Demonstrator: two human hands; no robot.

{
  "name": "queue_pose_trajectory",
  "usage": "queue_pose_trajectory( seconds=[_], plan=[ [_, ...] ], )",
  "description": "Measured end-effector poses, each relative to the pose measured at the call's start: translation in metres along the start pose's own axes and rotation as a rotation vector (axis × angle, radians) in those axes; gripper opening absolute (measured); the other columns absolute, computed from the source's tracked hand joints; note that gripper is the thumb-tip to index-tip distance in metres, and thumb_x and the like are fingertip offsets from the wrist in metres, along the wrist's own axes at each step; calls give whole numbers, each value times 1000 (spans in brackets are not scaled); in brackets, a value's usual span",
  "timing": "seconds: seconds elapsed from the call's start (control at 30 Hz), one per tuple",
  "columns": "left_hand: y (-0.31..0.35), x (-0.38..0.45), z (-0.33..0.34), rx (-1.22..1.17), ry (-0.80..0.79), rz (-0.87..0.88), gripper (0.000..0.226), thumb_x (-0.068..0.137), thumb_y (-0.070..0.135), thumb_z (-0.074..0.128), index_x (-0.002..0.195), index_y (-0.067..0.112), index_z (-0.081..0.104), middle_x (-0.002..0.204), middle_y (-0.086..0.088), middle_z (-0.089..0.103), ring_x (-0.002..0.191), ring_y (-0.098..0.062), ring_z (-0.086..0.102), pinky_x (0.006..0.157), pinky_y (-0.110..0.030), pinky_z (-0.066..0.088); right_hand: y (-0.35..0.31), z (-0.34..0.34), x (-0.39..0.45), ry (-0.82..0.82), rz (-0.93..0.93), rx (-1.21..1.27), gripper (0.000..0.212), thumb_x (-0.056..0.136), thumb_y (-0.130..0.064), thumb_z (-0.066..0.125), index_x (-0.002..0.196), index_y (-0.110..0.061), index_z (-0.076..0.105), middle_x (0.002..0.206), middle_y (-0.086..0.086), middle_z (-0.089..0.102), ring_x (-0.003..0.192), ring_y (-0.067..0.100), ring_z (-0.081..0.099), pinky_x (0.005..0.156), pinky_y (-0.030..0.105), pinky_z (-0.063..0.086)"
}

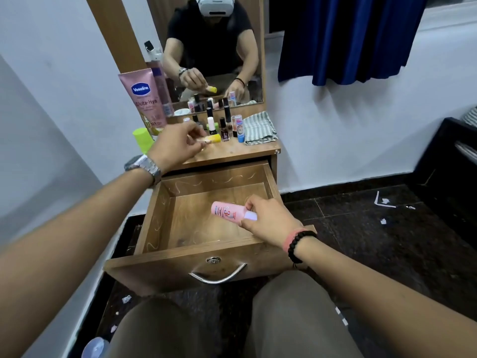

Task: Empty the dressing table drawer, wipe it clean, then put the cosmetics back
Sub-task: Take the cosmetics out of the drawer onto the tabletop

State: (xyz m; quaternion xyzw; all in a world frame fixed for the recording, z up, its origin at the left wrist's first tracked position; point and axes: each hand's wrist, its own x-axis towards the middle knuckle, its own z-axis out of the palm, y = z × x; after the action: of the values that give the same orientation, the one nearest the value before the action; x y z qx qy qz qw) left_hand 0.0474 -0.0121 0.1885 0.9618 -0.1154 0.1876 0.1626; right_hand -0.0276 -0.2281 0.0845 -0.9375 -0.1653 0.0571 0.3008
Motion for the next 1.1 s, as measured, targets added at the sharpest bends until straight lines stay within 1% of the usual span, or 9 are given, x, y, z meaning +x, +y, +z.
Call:
queue_pose_trajectory(
  seconds=[0.07,0.13,0.27,0.43,0.53,0.67,0.83,0.97,1.1],
  plan=[
    [-1,17,-2,78,-10,41,15,87,15,66,102,14,70,92,0,65,84,-17,61,70,-26,45,1,1,0,1,12,6,26,85,-36,62,105,-23,51,97,3,62,79,20,62,65,33,54],
    [-4,32,-2,157,-18,91,14,86,13,67,99,14,71,98,-6,65,91,-22,61,73,-30,47,1,1,-1,11,21,-1,26,85,-37,63,105,-24,51,94,0,59,79,20,62,64,32,52],
    [-12,50,1,305,-55,146,20,87,11,64,106,13,69,109,-11,60,101,-28,55,72,-32,40,0,1,0,10,17,-6,28,86,-35,63,109,-23,53,97,2,61,81,20,63,64,30,51],
    [-20,55,5,409,-101,229,16,89,15,62,105,19,66,109,-5,66,104,-27,53,75,-38,48,2,4,1,11,26,-9,28,85,-35,64,109,-25,52,94,2,63,76,19,62,61,30,51],
    [-21,55,7,434,-99,222,17,89,20,65,105,20,66,110,-3,68,111,-29,46,78,-38,42,2,4,1,9,24,-15,28,86,-34,64,109,-25,52,95,2,64,77,20,62,62,30,51],
    [-21,58,9,473,-125,199,19,88,22,64,107,22,66,111,-3,67,119,-30,42,89,-42,38,1,4,1,8,16,-19,28,86,-34,64,110,-25,52,97,2,63,79,20,62,61,28,46],
    [-22,62,9,506,-141,178,23,89,24,64,111,25,65,116,-3,65,126,-27,39,98,-44,29,3,6,2,19,7,-1,27,86,-35,63,109,-27,52,89,-2,58,76,19,60,57,26,44],
    [-21,62,9,525,-140,188,23,89,25,63,113,26,64,118,-4,64,126,-26,39,97,-43,28,5,8,4,24,-2,-7,23,86,-30,60,107,-28,50,94,0,62,81,21,60,68,36,54],
    [-22,62,8,557,-150,200,27,89,28,64,116,26,63,124,-2,61,128,-26,38,99,-44,28,6,9,5,31,-23,-12,23,87,-23,57,109,-27,50,101,2,62,84,22,59,73,38,54]
  ],
)
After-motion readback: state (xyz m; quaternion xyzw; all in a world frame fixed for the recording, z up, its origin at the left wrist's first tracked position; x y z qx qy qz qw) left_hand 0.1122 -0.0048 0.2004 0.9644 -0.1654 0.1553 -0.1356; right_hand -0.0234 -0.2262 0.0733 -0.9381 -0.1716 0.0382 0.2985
